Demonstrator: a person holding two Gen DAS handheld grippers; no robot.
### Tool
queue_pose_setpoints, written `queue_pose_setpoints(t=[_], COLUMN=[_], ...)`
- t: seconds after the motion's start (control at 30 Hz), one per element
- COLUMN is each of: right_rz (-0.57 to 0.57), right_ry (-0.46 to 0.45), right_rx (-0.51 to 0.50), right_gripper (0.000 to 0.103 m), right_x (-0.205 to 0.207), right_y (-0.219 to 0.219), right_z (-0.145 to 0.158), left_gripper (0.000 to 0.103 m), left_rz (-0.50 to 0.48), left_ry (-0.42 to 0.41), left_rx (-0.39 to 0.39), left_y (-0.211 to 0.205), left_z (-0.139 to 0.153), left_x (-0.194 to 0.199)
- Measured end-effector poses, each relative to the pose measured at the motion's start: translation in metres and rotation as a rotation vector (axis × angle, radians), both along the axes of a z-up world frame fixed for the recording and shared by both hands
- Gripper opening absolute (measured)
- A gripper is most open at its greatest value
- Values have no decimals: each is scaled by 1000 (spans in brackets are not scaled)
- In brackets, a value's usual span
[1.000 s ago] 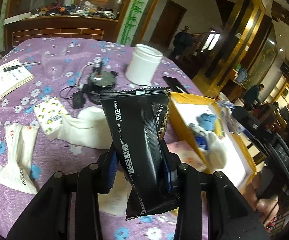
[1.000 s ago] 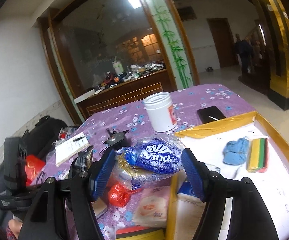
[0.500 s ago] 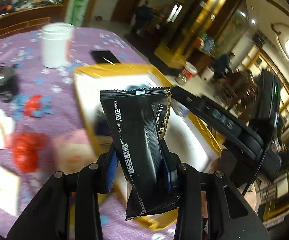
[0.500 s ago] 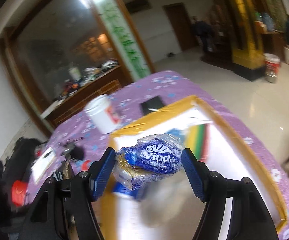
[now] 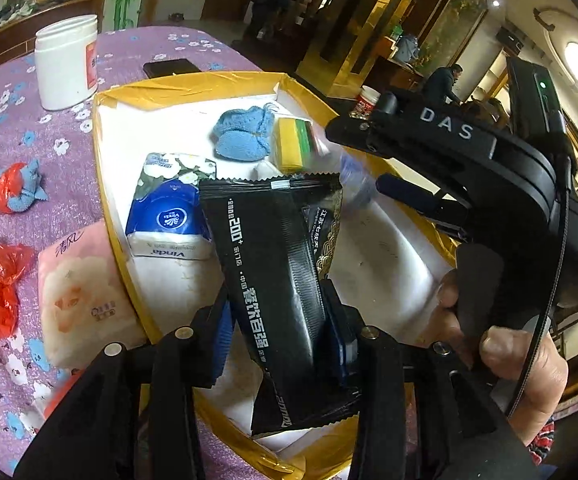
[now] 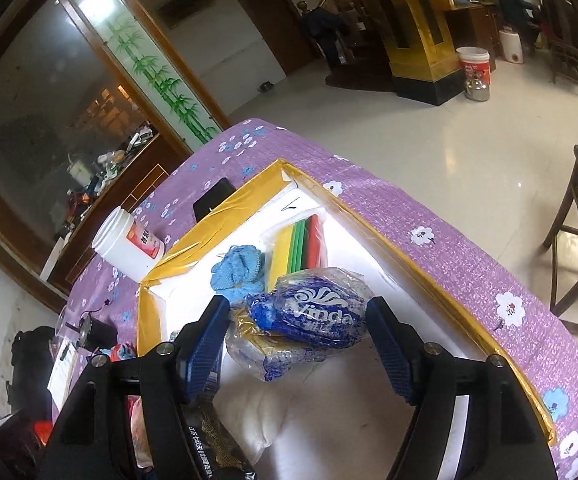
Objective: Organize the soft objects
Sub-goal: 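Lower both items into the white box and open both grippers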
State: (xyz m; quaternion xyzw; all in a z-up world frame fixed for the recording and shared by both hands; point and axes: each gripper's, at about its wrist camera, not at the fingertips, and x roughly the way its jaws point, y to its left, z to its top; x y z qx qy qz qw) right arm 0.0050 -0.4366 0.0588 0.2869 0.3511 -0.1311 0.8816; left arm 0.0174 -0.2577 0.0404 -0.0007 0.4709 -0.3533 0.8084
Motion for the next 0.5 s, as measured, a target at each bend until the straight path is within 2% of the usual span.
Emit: queue_pose_setpoints(t=[0.17,0.23,0.3,0.37,0.43,0.5], right_rz=[-1,3,1,-1,-24,-47], right_ry=[-2,-14,-28,-85,-162,-231], right_rx=[-44,-93,-168,-224,-285,-318], right_gripper=[81,83,86,89,103,103], right_x=[1,-1,-2,-7,-19,-30], right_y=[6,12,21,28,35,39], right_z=[7,13,21,33,47,57], left_gripper=[43,46,60,64,64,64], left_rz=[-3,-2,-2,4,11,16], left_ry=[-33,-45,-51,-63,-75,-78], left_rx=[-2,-11,-20,-31,-42,-57], left_y=[1,3,4,7,9,12], left_z=[3,6,8,11,14,16], left_x=[-3,-4,-4,-5,-5,-5])
